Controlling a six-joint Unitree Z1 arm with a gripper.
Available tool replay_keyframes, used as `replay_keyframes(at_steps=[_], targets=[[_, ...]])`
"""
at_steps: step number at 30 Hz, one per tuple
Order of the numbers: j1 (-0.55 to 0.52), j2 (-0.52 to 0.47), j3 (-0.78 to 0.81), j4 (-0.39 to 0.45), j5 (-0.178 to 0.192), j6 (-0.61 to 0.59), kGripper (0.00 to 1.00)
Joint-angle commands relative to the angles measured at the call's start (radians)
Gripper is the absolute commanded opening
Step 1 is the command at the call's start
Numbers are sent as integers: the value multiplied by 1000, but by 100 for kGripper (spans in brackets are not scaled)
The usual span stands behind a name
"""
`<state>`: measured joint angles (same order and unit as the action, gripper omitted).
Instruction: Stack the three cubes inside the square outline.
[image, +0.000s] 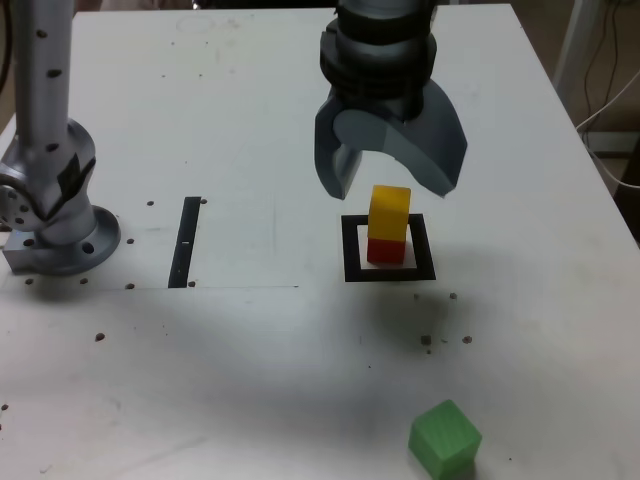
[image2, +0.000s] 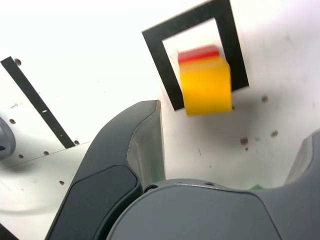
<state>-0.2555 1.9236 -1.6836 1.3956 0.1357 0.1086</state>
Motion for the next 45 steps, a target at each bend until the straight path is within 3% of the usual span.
replay_keyframes(at_steps=[1,12,35,41,45], targets=[[-30,20,-22,8,2,-2,99],[-191,143,-150,29,-11,13,98],[-394,393,-388,48,-97,9,98],[-396,412,-407,13,-118,136,98],[-396,410,-403,-2,-111,231,98]])
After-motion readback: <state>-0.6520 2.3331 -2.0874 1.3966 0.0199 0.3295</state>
